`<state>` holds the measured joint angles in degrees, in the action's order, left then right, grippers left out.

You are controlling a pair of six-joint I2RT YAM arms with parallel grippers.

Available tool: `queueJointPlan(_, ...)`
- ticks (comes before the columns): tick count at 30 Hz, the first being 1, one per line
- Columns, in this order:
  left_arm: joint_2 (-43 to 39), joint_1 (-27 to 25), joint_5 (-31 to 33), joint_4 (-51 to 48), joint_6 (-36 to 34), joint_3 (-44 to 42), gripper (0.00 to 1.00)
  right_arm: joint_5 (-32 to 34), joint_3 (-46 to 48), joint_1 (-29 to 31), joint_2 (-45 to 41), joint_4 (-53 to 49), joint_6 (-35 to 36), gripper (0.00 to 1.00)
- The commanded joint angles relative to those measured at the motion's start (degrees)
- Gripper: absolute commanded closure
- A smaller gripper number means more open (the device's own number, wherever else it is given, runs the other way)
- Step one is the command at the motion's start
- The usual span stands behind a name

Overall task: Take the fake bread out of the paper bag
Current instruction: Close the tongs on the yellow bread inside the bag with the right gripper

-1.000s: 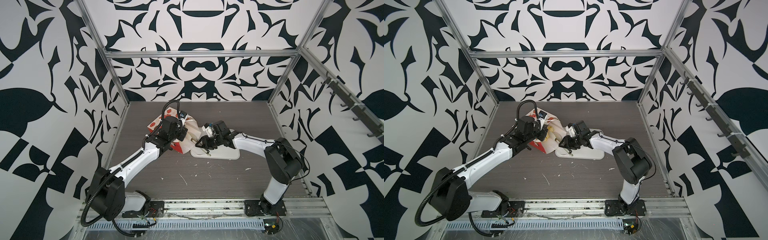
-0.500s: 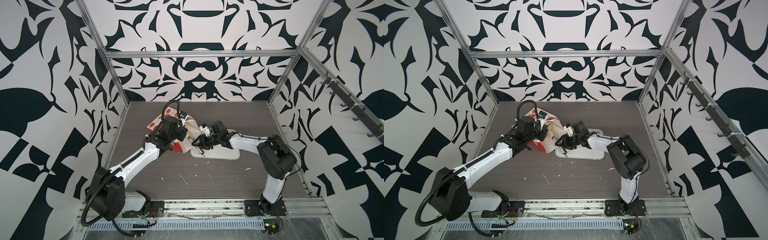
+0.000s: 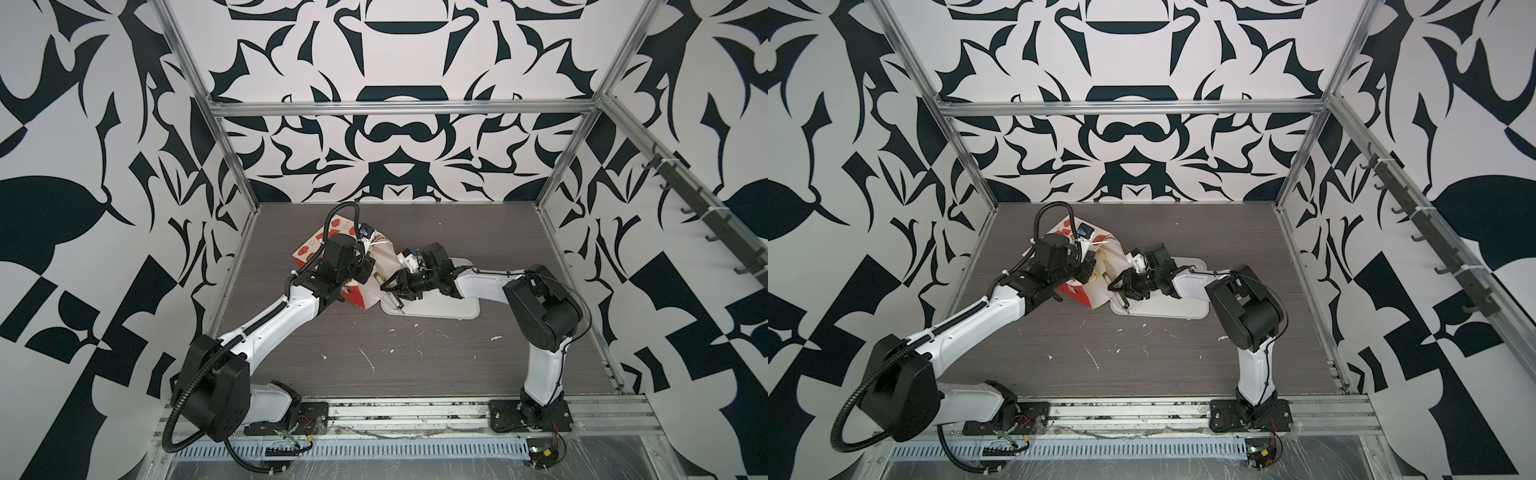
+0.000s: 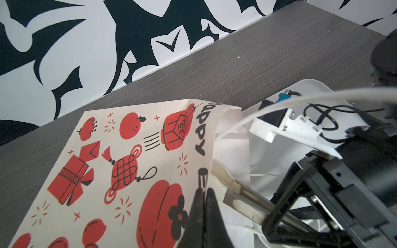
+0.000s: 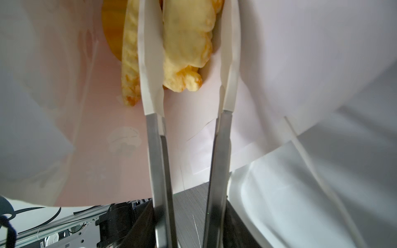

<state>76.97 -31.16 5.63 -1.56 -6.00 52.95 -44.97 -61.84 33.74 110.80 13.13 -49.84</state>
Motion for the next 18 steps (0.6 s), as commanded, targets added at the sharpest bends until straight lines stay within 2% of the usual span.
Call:
queueJointPlan(1,-0.94,-0.13,-1.67,1.48,0.02,0.29,1.00,-1.96,-1.94,0.10,-1.06,3.26,0.33,0.54)
queueJointPlan(7,-0.51,-0.13,-1.63,1.39,0.02,0.58,1.00,-2.40,-2.50,0.12,-0.24,1.74,1.84,0.58)
queueJointPlan(14,0.00,-0.13,-1.00,1.43,0.36,0.74,1.00,-1.63,-1.71,0.10,-2.43,-0.05,3.57,0.76)
queueJointPlan(18,0.42,-0.13,0.11,1.56,0.68,0.92,1.00,0.04,-1.19,0.10,-5.73,-3.78,6.45,0.78)
